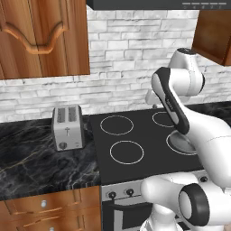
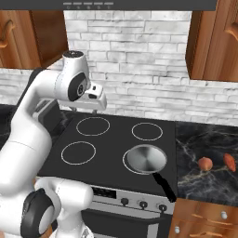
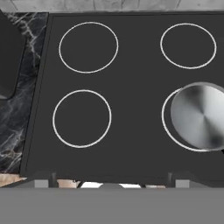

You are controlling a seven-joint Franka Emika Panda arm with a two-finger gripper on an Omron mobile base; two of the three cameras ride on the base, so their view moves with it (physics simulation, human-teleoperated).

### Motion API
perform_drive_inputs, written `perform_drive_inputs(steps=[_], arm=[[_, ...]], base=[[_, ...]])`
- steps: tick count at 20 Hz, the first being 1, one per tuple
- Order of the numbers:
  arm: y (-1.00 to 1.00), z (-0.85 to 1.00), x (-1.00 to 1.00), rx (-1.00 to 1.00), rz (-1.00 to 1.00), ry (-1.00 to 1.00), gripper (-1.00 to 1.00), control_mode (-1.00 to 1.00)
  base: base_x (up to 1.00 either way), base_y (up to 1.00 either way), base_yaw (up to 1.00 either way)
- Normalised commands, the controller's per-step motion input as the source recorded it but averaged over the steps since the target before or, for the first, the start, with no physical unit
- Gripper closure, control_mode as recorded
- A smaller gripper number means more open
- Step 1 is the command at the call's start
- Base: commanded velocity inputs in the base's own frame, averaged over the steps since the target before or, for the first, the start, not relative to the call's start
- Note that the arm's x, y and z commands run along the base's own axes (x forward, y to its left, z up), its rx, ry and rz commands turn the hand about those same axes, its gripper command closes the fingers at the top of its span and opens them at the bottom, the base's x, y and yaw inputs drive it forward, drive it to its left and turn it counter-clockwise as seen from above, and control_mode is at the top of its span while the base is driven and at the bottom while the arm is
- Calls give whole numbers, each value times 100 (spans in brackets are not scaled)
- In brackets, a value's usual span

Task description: Put the onion and sweet potato in the pan. Then turn on the front right burner and set the heat to medium.

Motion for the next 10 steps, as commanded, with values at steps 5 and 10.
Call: perform_drive_inputs(steps=[5,10], arm=[[-40,0,-8,0,-4,0,-100,-100],[-55,-6,-13,0,-5,0,-100,-100]], base=[[0,0,0],[0,0,0]])
